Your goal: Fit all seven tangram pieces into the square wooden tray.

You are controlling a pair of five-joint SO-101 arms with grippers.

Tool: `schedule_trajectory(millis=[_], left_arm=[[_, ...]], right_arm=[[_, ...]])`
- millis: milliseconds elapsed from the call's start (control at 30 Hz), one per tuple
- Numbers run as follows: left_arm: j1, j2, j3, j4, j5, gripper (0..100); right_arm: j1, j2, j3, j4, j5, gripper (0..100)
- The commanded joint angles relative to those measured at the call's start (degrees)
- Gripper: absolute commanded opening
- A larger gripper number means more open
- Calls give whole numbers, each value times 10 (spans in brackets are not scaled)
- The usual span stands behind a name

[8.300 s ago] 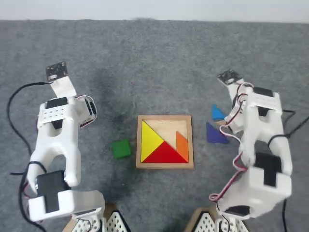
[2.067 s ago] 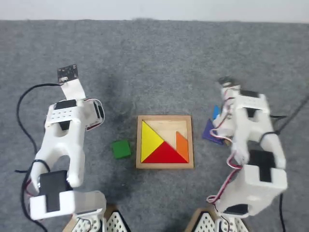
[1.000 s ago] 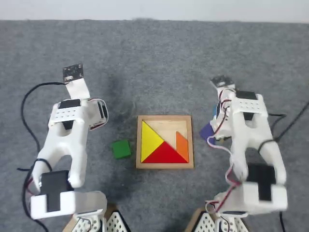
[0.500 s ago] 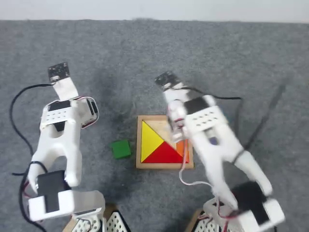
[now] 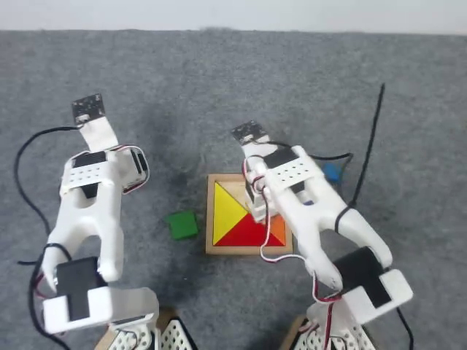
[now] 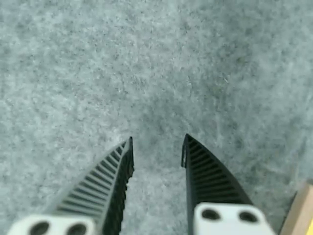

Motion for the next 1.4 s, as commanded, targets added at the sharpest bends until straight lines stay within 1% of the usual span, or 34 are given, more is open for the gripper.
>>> schedule_trajectory(millis=[0,67,133,333,567,733,800,867,1033,1167,1233,1367], left_arm=[[2,-4,-8,-11,3,152],[2,-4,-8,-11,3,152],[2,-4,-8,-11,3,152],[3,-4,-7,-11,3,152],[3,-4,-7,-11,3,152],[3,-4,-7,-11,3,152],[3,-4,-7,-11,3,152],[3,-4,-7,-11,3,152],[3,-4,-7,-11,3,152],[3,-4,-7,-11,3,152],[3,-4,-7,-11,3,152],[4,-4,-7,-11,3,152]], right_arm=[[-16,-3,-29,-15,-10,151],[-22,-3,-29,-15,-8,205],[-26,-4,-29,-15,-8,224],[-32,-5,-75,13,-8,202],[-65,0,-95,13,-8,202],[-38,1,-97,-7,4,201],[-21,1,-95,-22,8,179],[-14,1,-94,-7,9,142],[-15,0,-85,6,12,94],[-13,-4,-85,7,77,8],[-12,1,-91,16,105,10],[-11,10,-91,38,114,7]])
